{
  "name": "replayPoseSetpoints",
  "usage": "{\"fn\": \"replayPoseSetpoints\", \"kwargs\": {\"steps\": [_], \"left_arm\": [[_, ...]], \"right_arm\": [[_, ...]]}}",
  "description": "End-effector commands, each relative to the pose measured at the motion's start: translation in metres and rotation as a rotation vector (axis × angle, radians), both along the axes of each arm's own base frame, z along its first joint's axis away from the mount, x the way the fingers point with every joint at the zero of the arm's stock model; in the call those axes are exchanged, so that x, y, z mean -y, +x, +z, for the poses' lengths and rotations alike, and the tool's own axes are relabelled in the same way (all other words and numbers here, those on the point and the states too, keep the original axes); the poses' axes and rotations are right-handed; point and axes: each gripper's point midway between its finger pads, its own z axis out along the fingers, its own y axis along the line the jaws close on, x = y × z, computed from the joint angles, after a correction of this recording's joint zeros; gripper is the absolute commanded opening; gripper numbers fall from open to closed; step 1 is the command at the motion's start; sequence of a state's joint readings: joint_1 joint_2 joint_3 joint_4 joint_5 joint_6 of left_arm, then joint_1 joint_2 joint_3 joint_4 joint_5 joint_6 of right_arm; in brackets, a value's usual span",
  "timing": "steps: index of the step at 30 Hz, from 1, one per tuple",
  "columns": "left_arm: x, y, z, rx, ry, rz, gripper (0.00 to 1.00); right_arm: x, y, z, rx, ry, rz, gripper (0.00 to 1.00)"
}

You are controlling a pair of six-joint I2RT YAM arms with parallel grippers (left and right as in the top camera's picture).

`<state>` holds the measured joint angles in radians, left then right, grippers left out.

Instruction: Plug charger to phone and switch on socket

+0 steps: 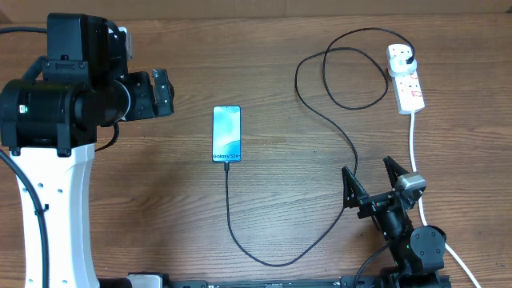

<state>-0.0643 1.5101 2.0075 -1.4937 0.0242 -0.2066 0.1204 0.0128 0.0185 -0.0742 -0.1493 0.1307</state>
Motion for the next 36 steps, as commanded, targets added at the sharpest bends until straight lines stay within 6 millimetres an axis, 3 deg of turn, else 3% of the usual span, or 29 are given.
{"fn": "replayPoseSetpoints", "kwargs": {"steps": [1,21,29,36], "left_arm": [[-0.003,0.003,0.002,0.007,0.009,0.006,1.00],[-0.006,-0.004,0.010,0.034,0.021,0.015,1.00],[-0.006,-0.010,0.036,0.191,0.016,0.009,1.00],[-0.006,-0.006,0.028,0.325,0.017,0.001,1.00]], "right_arm": [[-0.002,-0.001,-0.002,0.004,0.003,0.010,1.00],[-0.002,-0.001,-0.002,0.004,0.003,0.010,1.00],[-0.002,-0.001,-0.002,0.004,0.003,0.010,1.00],[-0.002,-0.001,-0.002,0.004,0.003,0.010,1.00]]}}
